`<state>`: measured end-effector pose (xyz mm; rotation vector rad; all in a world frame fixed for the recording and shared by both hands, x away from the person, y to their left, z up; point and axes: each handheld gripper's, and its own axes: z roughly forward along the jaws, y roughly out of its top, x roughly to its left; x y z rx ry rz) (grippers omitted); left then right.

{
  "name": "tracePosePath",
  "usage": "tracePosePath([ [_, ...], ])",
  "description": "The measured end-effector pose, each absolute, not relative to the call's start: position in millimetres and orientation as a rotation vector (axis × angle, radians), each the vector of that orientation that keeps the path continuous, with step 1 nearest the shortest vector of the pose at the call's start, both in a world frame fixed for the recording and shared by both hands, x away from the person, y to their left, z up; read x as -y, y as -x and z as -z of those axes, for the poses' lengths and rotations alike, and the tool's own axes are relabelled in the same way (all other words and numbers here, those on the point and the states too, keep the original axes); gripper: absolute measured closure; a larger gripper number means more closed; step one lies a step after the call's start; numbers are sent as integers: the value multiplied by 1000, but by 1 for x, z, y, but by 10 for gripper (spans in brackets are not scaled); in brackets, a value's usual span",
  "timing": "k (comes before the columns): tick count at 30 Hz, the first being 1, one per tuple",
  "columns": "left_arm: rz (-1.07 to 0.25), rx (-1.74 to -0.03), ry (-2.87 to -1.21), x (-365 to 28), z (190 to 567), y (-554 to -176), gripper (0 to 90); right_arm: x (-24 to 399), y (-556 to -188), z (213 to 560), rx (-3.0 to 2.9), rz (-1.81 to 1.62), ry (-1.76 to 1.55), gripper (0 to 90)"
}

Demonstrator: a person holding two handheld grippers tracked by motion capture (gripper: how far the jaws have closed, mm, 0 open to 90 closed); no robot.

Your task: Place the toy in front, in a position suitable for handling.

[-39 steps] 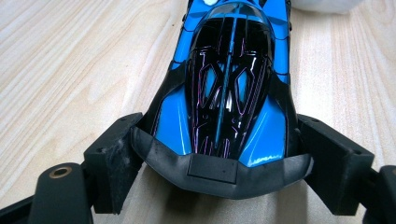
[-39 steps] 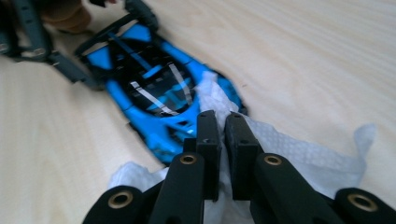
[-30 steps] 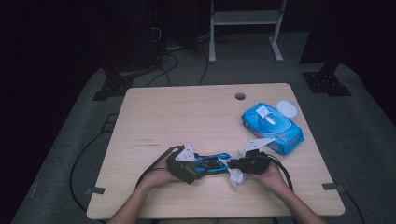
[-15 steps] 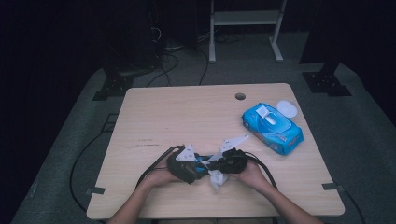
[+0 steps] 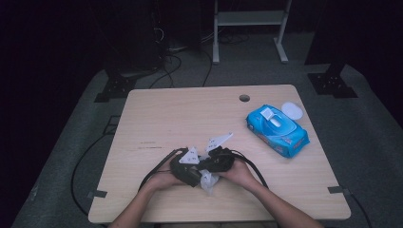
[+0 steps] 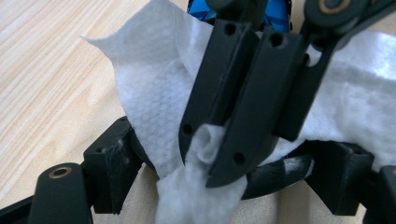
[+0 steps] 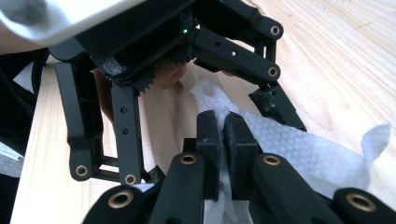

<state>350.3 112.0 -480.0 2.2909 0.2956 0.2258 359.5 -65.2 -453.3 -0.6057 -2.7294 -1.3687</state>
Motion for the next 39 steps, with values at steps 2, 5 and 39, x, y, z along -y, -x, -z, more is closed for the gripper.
tracePosePath([
  [2, -229, -295, -2293, -112, 480, -350, 198, 67, -358, 452, 2751, 1397, 606, 850],
  [5, -230, -289, -2296, -112, 480, -350, 198, 76, -361, 451, 2732, 1420, 656, 850],
  [39, -235, -275, -2307, -112, 479, -351, 198, 131, -378, 456, 2612, 1412, 844, 805],
])
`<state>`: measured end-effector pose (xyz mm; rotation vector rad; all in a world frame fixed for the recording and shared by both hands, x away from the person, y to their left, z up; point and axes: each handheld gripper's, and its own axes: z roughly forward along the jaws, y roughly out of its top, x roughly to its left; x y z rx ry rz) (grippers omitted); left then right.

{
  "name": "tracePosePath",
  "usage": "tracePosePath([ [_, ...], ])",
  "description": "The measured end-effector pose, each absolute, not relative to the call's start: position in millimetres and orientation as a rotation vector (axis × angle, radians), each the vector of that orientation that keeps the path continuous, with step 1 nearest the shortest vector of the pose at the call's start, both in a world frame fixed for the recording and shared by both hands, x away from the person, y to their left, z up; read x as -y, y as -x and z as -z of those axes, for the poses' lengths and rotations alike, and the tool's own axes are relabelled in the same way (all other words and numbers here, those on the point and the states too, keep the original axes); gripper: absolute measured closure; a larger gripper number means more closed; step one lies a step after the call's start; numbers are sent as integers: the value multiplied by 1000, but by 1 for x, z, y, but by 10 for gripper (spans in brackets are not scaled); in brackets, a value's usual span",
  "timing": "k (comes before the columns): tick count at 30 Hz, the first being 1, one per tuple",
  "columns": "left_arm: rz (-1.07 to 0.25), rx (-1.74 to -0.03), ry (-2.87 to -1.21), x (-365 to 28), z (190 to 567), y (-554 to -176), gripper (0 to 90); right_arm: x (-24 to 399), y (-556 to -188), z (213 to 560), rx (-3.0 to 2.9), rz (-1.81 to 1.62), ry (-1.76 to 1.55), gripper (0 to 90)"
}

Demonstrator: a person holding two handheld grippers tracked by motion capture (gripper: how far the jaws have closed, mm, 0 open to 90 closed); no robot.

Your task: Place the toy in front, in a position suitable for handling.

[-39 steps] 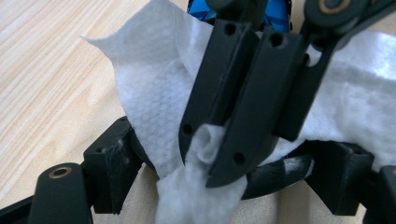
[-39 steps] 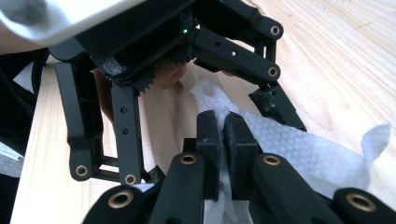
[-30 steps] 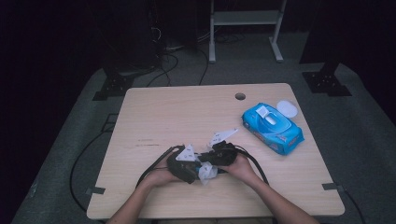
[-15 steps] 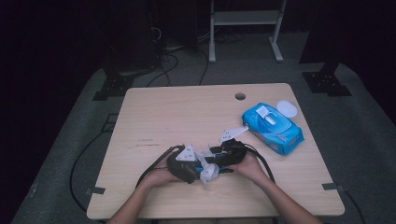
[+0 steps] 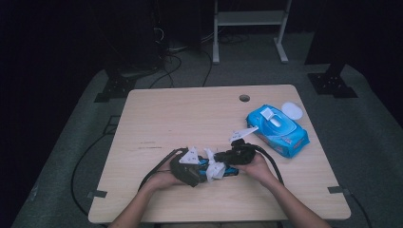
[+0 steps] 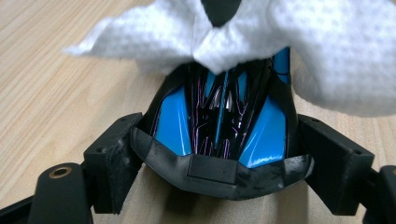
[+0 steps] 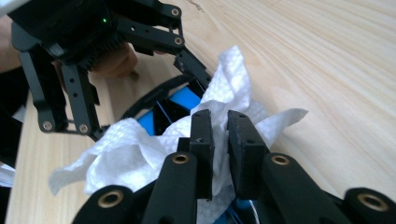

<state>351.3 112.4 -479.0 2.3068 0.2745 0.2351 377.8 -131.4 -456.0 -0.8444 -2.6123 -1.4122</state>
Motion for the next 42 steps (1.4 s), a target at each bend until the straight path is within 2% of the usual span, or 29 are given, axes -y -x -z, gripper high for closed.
tracePosePath([
  [20, -230, -280, -2303, -113, 479, -351, 198, 203, -354, 469, 2694, 1348, 1039, 832],
  [28, -232, -281, -2304, -113, 479, -351, 198, 190, -347, 467, 2635, 1384, 965, 836],
  [37, -228, -281, -2300, -114, 480, -352, 199, 162, -363, 462, 2664, 1443, 923, 836],
  [42, -221, -285, -2296, -114, 480, -352, 198, 165, -371, 463, 2711, 1436, 960, 837],
])
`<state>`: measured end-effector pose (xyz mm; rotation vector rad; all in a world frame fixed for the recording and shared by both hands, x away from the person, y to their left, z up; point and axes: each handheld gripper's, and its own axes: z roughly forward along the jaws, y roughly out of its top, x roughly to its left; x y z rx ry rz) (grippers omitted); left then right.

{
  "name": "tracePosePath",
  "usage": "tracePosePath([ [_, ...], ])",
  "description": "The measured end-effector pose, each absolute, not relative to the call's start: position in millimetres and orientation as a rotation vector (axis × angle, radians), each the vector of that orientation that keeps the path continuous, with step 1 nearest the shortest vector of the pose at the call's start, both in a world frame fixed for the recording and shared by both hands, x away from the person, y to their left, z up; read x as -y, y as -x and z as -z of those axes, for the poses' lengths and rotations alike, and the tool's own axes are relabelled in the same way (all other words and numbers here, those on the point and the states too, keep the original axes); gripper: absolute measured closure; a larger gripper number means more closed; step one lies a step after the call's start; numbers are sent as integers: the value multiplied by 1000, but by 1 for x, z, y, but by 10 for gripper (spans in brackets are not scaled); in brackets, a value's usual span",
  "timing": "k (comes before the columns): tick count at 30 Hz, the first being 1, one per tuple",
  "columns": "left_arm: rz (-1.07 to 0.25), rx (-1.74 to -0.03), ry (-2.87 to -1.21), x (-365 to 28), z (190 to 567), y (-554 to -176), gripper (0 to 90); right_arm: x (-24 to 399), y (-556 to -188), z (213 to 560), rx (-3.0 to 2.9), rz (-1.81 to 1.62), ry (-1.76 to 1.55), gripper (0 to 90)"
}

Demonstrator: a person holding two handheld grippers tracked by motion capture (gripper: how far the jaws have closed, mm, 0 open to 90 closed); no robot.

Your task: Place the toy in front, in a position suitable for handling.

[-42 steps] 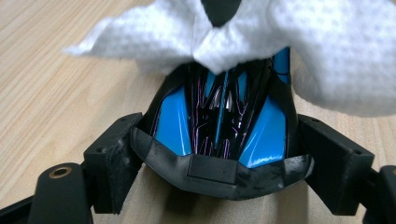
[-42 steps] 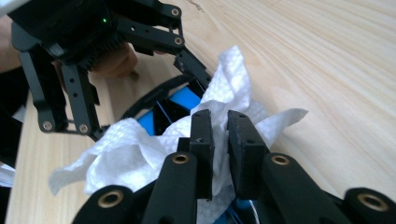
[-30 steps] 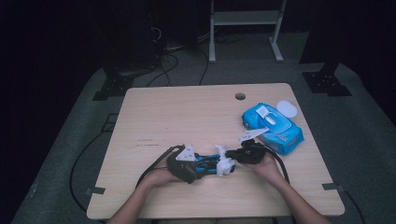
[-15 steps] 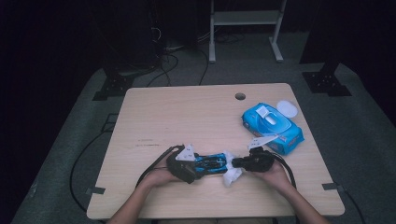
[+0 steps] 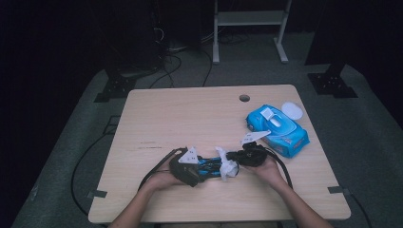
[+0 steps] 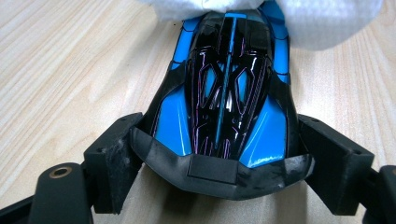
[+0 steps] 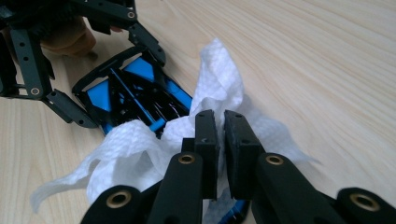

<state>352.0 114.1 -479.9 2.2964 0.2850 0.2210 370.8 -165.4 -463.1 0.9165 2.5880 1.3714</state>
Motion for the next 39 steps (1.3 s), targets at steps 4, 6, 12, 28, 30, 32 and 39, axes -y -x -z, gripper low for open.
tracePosePath([
  [4, -220, -286, -2296, -114, 480, -352, 198, 177, -368, 465, -2582, -1345, -937, 837],
  [6, -225, -283, -2298, -114, 480, -352, 199, 184, -366, 467, -2582, -1344, -962, 837],
  [12, -226, -283, -2297, -114, 480, -352, 198, 196, -354, 469, -2585, -1383, -1004, 837],
  [28, -152, -347, -2262, -121, 472, -354, 172, 175, -343, 465, -2652, -1435, -891, 836],
  [30, -140, -368, -2239, -124, 469, -354, 172, 175, -341, 465, -2650, -1432, -881, 836],
  [32, -120, -394, -2212, -129, 465, -355, 172, 175, -341, 465, -2648, -1427, -870, 835],
  [39, -71, -509, -2139, -142, 463, -362, 232, 175, -340, 466, -2650, -1427, -844, 834],
])
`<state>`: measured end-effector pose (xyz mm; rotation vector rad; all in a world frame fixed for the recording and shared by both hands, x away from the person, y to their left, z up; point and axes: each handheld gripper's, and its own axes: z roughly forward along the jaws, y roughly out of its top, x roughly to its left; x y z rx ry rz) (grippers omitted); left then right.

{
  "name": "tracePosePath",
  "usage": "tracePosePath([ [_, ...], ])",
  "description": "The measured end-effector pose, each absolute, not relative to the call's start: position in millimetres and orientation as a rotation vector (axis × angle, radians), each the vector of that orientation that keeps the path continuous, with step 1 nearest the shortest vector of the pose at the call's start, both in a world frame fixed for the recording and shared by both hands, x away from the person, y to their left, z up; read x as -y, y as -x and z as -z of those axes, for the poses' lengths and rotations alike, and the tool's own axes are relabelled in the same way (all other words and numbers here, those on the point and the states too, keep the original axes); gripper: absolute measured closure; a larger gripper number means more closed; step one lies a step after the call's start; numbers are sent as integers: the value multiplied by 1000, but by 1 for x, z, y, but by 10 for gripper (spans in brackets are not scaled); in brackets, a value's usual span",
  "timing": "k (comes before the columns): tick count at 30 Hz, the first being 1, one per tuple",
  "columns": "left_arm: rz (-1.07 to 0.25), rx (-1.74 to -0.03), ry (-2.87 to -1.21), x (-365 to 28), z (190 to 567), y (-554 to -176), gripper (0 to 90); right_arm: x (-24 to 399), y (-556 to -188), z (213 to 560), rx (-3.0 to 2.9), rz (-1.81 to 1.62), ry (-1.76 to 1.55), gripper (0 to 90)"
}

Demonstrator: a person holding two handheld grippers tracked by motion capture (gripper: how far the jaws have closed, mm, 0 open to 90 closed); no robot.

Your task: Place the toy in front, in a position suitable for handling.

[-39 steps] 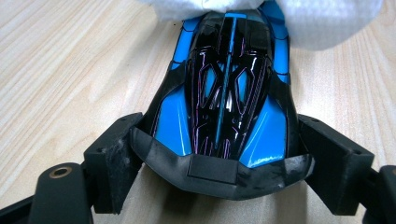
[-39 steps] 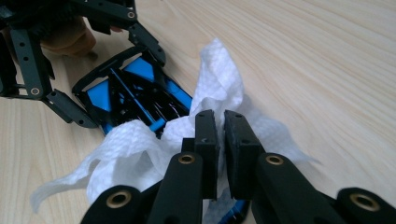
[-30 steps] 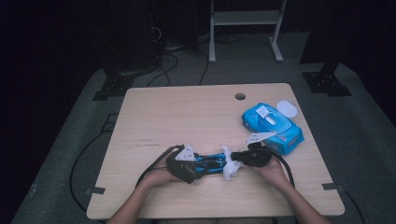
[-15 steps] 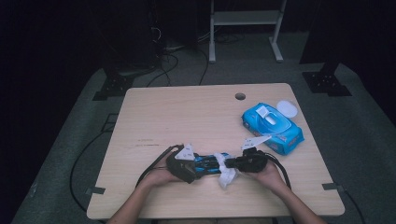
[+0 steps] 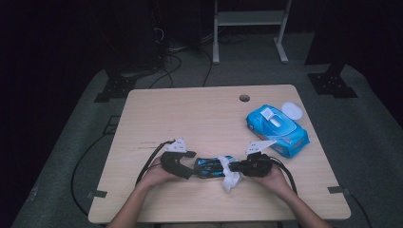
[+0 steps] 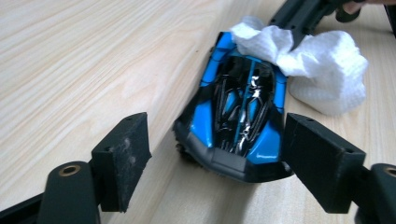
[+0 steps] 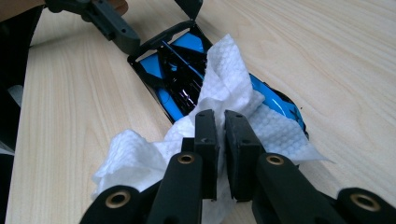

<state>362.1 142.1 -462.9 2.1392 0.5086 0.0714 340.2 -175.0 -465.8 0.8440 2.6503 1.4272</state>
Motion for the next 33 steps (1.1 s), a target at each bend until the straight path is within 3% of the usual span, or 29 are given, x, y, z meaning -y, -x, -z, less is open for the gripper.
tracePosePath([
  [12, 40, -602, -2129, -138, 471, -368, 342, 175, -339, 463, -2655, -1400, -812, 832],
  [33, -73, -546, -2155, -134, 469, -359, 341, 173, -323, 465, -2617, -1359, -685, 833],
])
